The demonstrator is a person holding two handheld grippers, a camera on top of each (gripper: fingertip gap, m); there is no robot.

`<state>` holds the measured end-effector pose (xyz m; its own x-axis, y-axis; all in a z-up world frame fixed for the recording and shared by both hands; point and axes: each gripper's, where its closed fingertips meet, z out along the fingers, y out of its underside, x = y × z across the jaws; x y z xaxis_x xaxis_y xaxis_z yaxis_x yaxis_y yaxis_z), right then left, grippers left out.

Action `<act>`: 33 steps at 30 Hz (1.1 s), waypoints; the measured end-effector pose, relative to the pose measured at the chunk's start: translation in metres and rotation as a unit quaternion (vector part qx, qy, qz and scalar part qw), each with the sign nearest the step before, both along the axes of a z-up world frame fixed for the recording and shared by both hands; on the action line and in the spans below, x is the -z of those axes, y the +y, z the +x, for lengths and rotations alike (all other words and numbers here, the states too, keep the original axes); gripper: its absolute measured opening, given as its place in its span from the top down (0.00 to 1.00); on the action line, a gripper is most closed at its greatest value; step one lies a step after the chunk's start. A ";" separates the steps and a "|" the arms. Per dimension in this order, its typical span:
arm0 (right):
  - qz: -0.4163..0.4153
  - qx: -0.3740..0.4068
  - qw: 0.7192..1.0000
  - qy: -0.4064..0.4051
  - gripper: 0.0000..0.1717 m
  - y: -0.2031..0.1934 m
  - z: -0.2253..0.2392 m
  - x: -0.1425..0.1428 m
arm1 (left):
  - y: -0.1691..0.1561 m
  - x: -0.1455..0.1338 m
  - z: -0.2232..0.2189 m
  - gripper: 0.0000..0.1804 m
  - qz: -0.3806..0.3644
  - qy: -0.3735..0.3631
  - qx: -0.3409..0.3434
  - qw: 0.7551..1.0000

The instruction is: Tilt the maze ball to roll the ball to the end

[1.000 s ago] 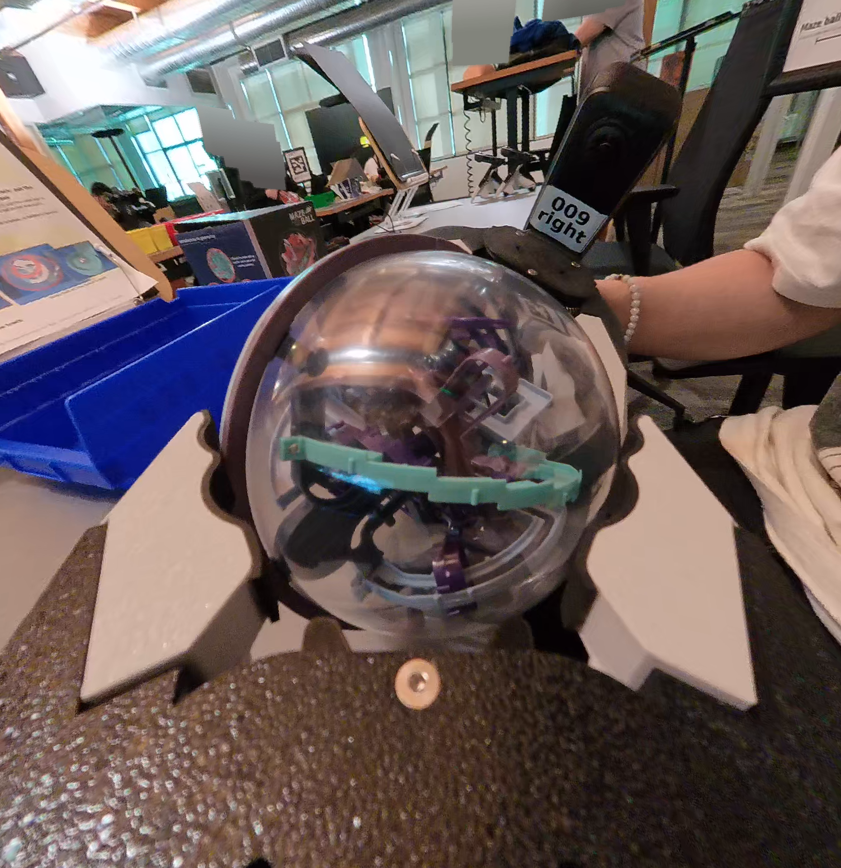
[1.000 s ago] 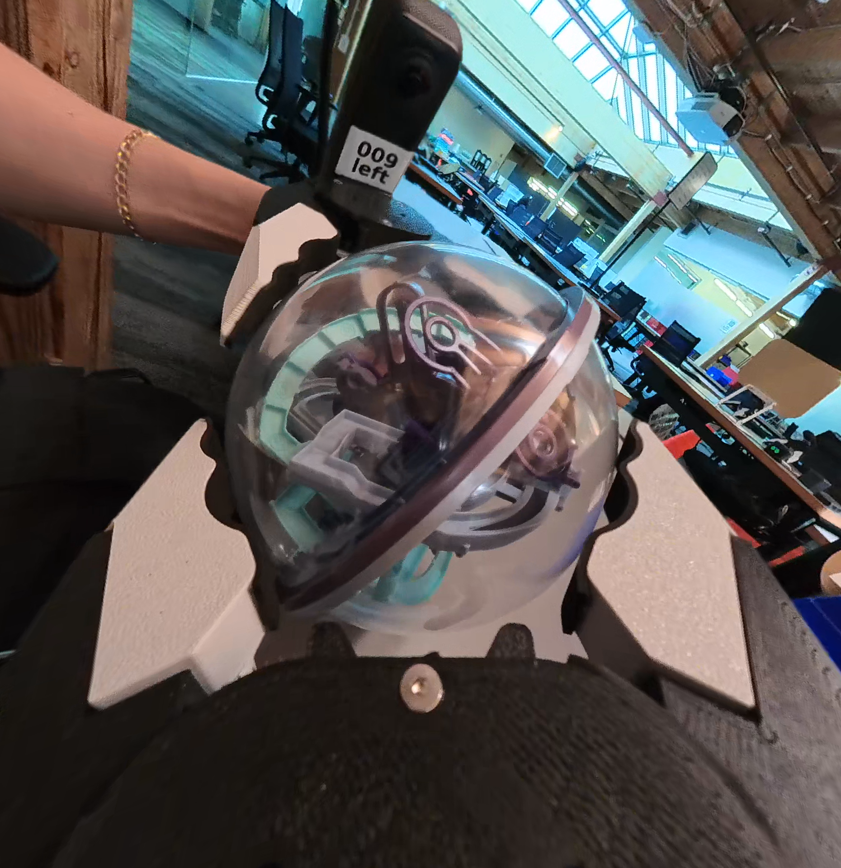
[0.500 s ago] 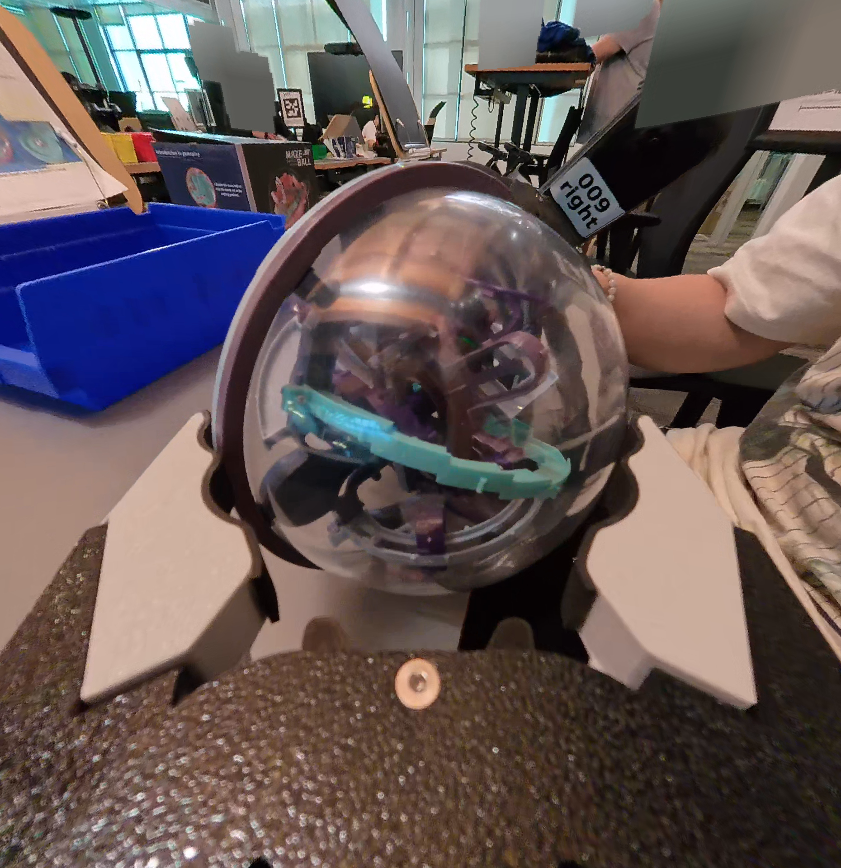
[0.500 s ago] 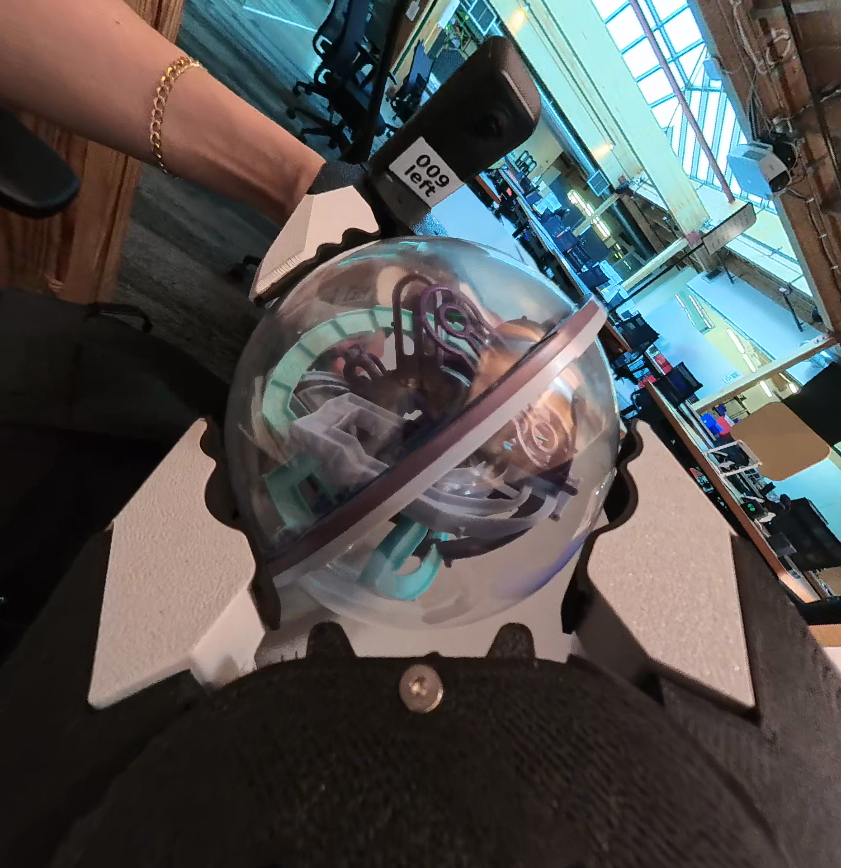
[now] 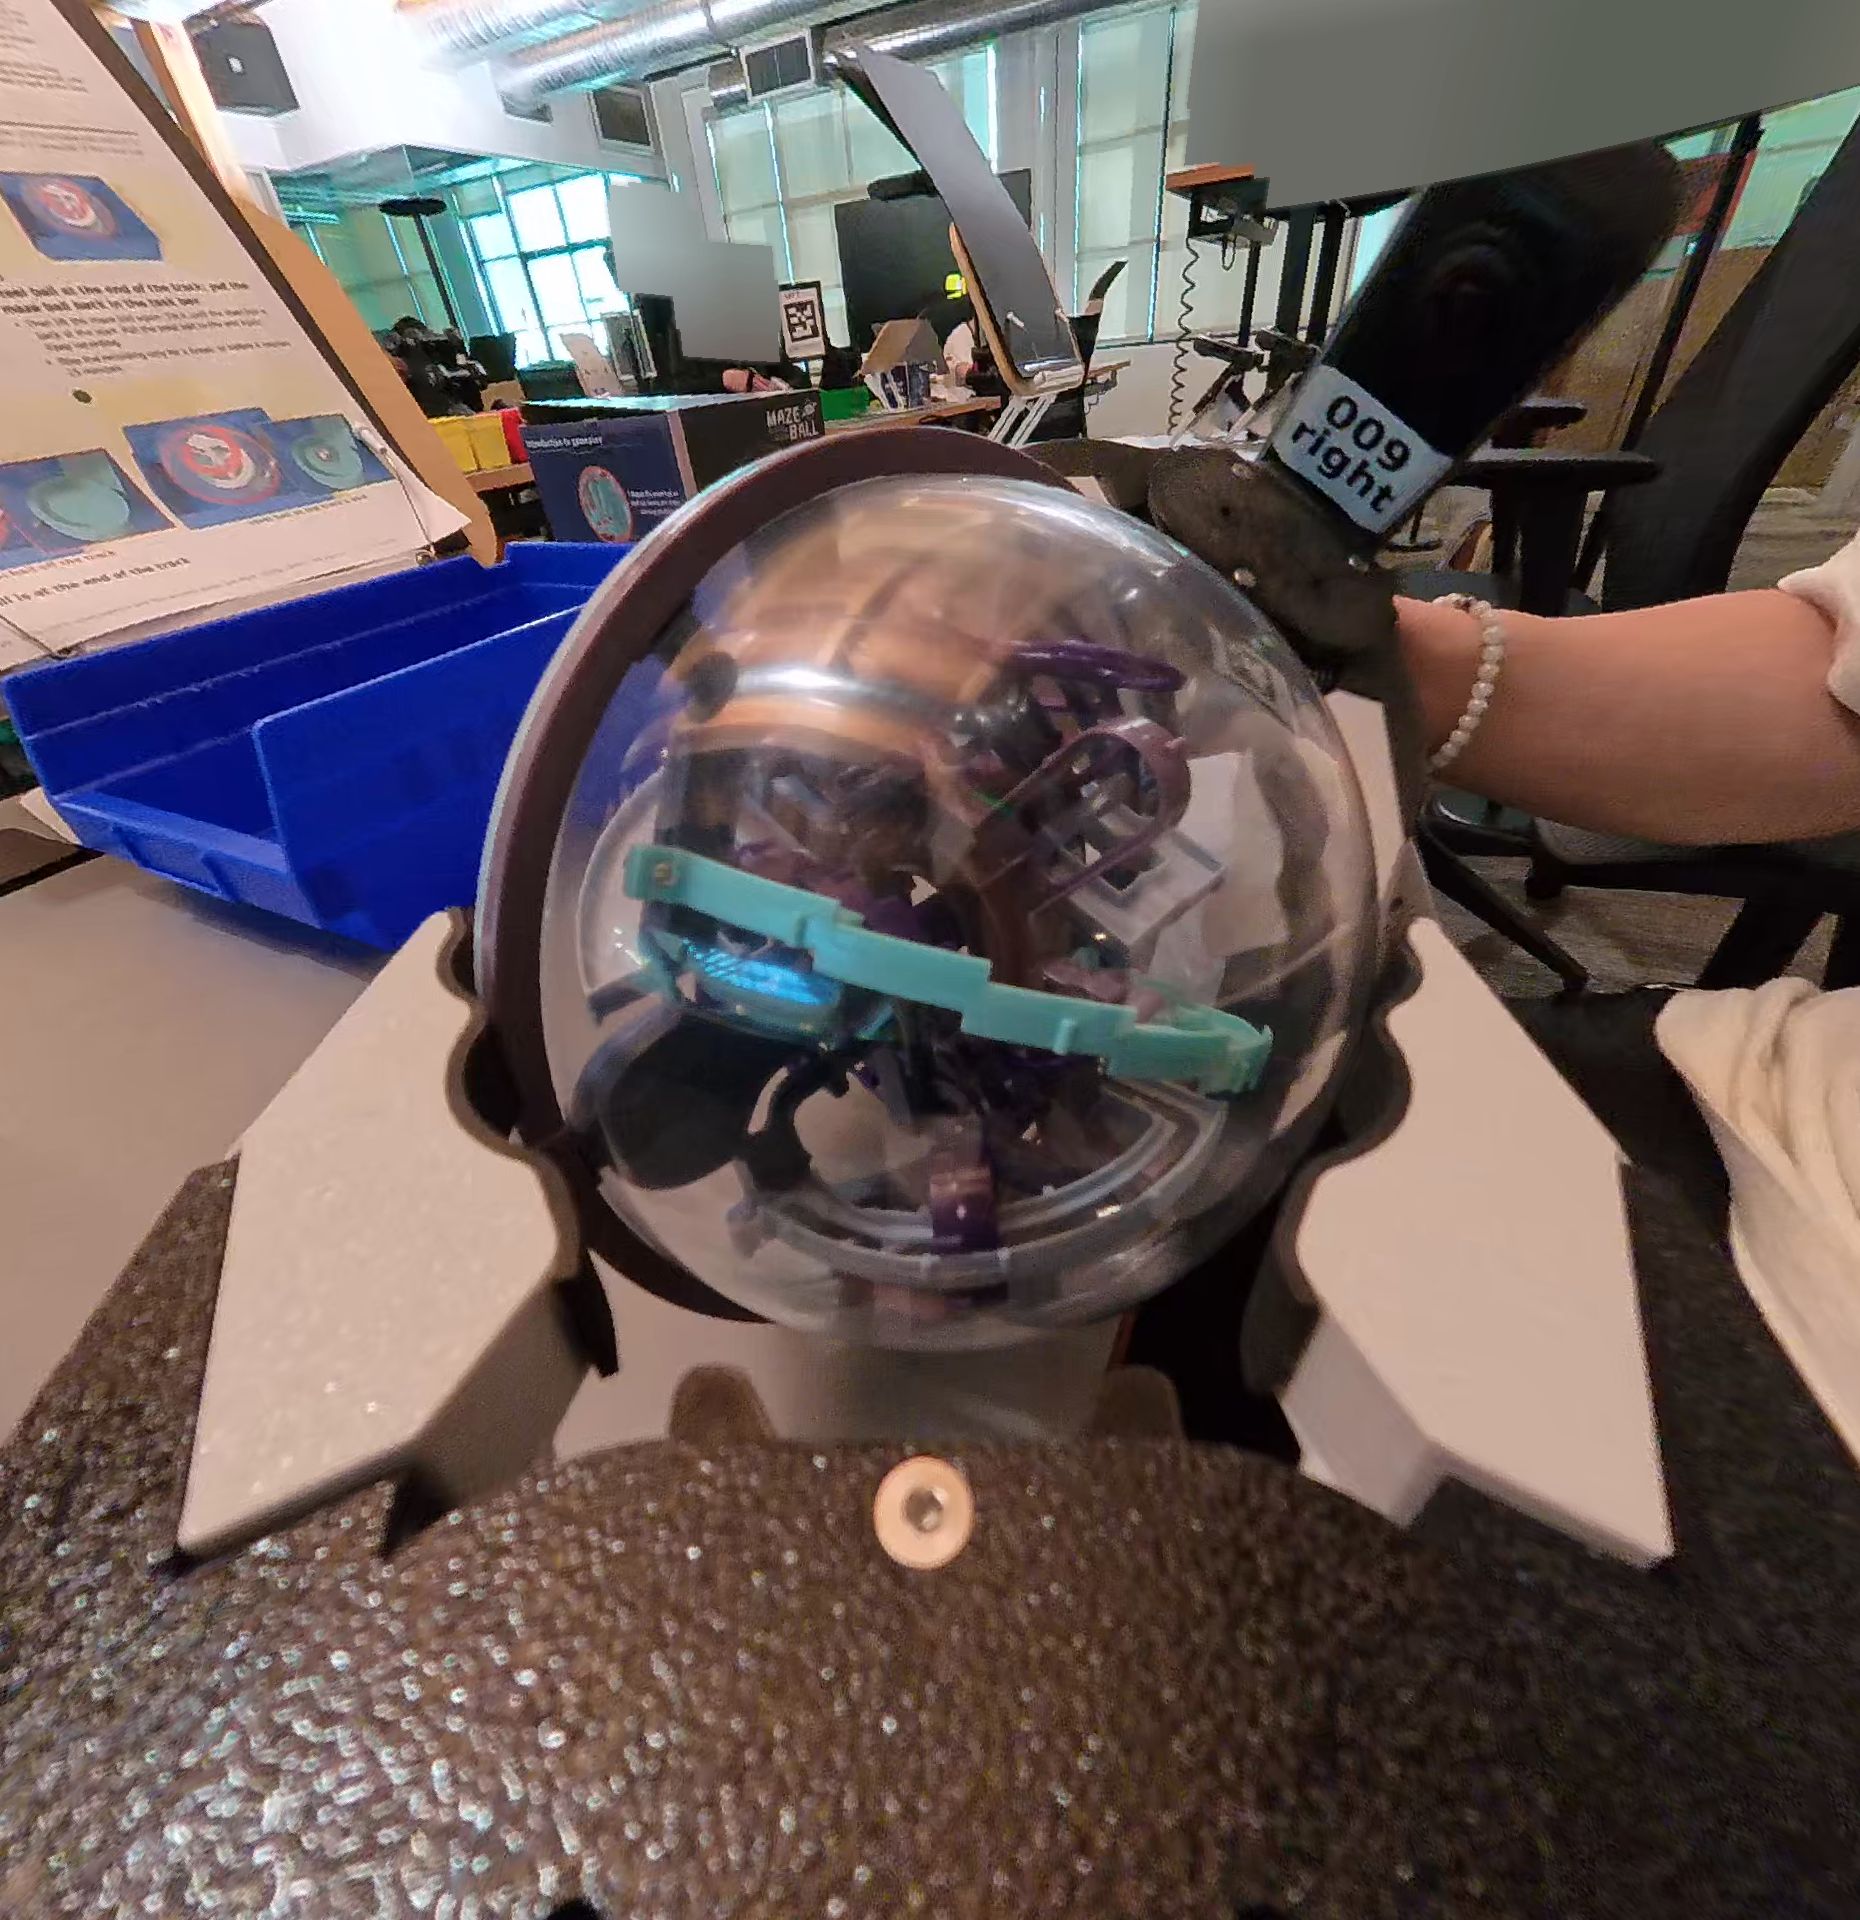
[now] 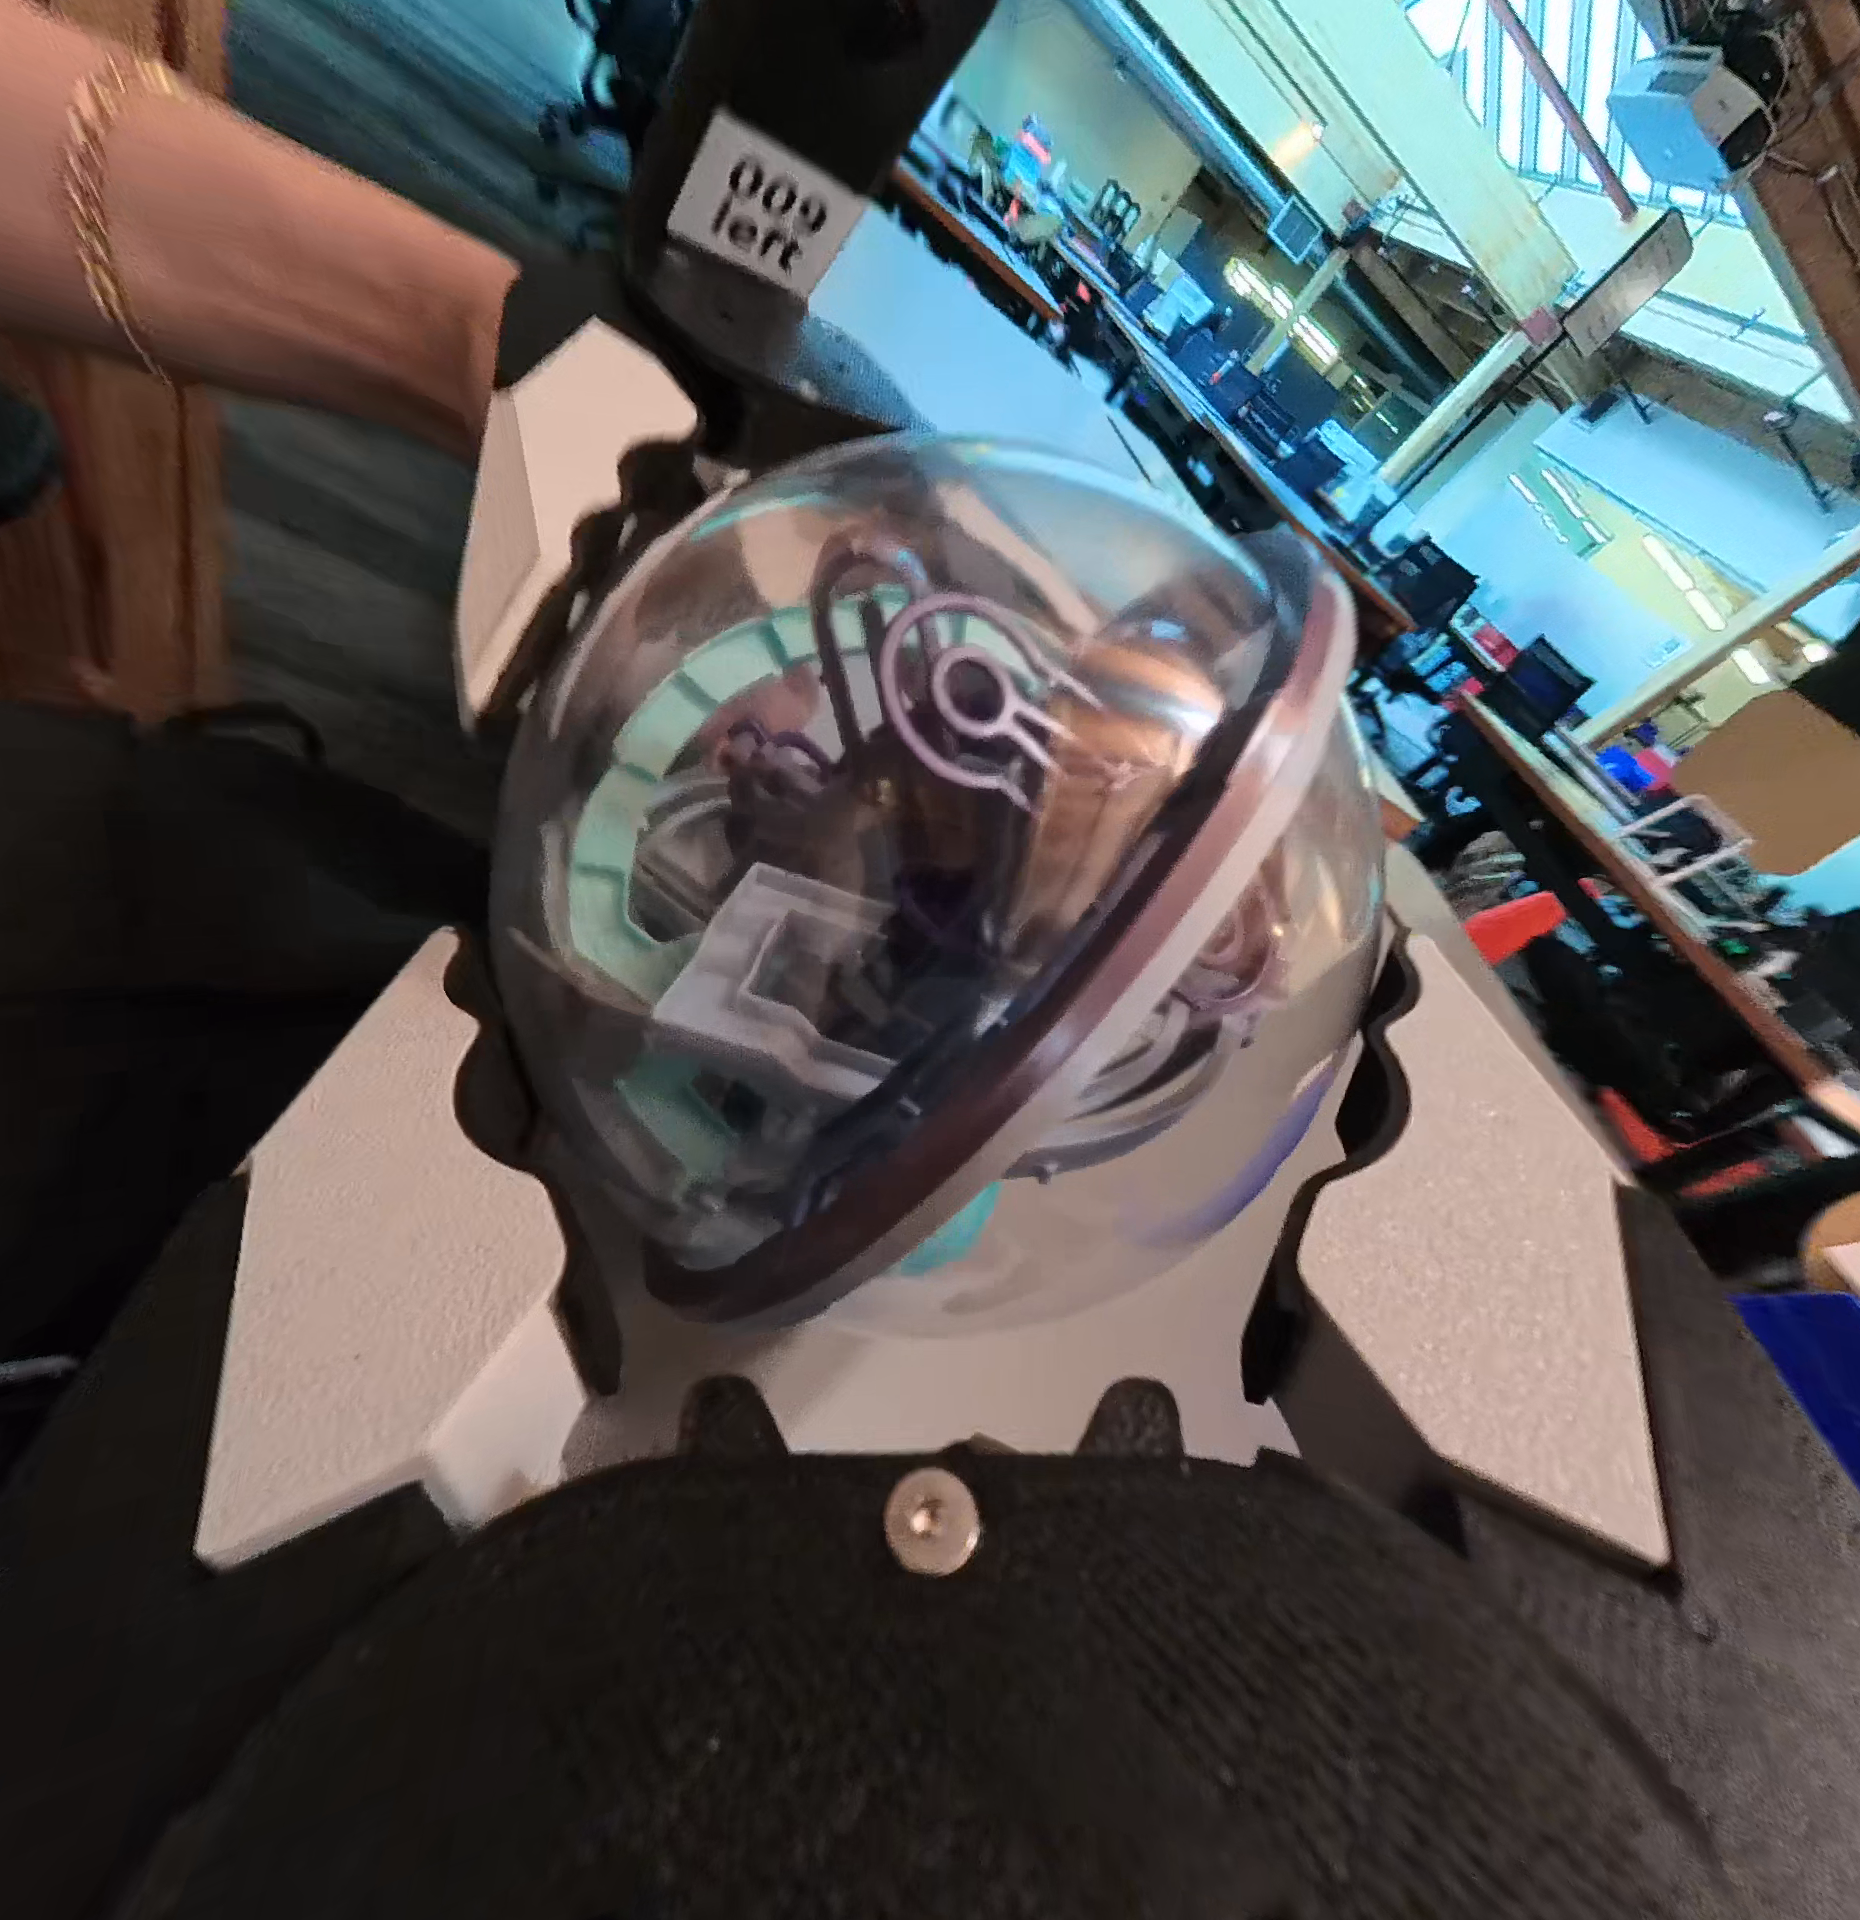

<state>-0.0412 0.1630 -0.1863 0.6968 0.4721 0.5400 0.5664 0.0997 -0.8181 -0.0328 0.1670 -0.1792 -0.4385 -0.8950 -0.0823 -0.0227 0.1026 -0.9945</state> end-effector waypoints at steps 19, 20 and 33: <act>0.019 -0.037 0.997 -0.062 0.08 0.004 -0.012 -0.001 | 0.007 0.017 -0.011 0.13 0.019 0.034 0.002 0.999; 0.020 -0.037 0.996 -0.074 0.08 0.005 -0.011 0.001 | 0.008 0.016 -0.012 0.13 -0.003 0.042 0.009 0.999; 0.022 -0.034 0.991 -0.128 0.08 0.001 0.004 0.008 | 0.002 0.017 -0.006 0.14 0.040 0.040 -0.031 0.998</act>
<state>-0.0374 0.1644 -0.1944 0.5018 0.4850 0.7162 0.7452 0.1780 -0.6426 -0.0392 0.1689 -0.1960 -0.3905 -0.9127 -0.1204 -0.1111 0.1766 -0.9780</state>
